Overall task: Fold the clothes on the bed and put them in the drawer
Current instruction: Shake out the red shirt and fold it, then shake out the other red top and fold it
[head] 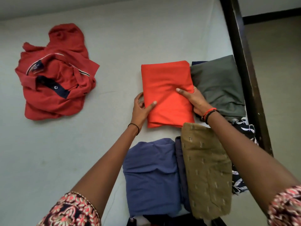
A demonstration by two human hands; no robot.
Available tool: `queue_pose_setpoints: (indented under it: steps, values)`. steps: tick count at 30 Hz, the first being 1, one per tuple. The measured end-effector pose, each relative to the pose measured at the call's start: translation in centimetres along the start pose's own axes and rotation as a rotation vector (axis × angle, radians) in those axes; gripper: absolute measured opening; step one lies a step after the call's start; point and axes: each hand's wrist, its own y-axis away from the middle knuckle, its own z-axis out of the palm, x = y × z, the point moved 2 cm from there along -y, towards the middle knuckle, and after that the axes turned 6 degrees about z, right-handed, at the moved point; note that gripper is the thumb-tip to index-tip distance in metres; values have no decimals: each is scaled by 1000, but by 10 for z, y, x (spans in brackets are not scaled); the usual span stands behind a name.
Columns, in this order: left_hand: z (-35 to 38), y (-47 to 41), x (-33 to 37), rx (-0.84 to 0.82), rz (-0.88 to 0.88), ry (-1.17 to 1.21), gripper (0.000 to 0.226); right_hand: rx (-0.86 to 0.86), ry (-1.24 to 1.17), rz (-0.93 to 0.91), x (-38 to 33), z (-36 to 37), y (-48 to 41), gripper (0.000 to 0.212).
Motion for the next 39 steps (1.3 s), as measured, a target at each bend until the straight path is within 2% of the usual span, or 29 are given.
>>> queue_pose_setpoints:
  steps: [4, 8, 11, 14, 17, 19, 21, 24, 26, 28, 30, 32, 35, 37, 39]
  values:
    - [-1, 29, -14, 27, -4, -55, 66, 102, 168, -45, 0, -6, 6, 52]
    - [0, 37, -24, 55, -72, -141, 56, 248, 509, -52, 9, -11, 13, 67]
    - [2, 37, -22, -20, -109, -249, 58, 332, 657, -52, 11, -10, 20, 67]
    - [-5, 36, -13, -150, -134, -339, 59, 344, 719, -34, 6, -6, 25, 72]
    - [-25, 37, -4, -196, -147, -406, 44, 413, 785, -52, -3, -1, 30, 80]
    - [-50, 40, 7, -129, -66, -409, 27, 469, 890, -96, -14, 11, 39, 75]
    - [-86, 43, 22, -2, 68, -411, 14, 514, 1033, -218, -26, 35, 48, 69]
    - [-147, 38, 41, 210, 270, -509, 13, 569, 1131, -504, -40, 82, 49, 58]
    - [-187, 32, 49, 329, 368, -623, 13, 495, 1119, -681, -43, 124, 43, 50]
    - [-221, 25, 57, 445, 432, -719, 16, 330, 1118, -810, -41, 169, 36, 48]
    - [-248, 13, 63, 555, 421, -721, 18, 141, 1171, -868, -36, 213, 28, 49]
    - [-269, -9, 62, 649, 295, -609, 25, -16, 1258, -879, -33, 250, 20, 47]
    - [-296, -42, 56, 718, 58, -337, 50, -163, 1363, -927, -31, 301, 13, 35]
    - [-301, -58, 58, 685, -21, -328, 63, -173, 1412, -948, -28, 323, 8, 41]
    - [-305, -69, 60, 680, -51, -352, 66, -124, 1519, -922, -24, 337, 3, 52]
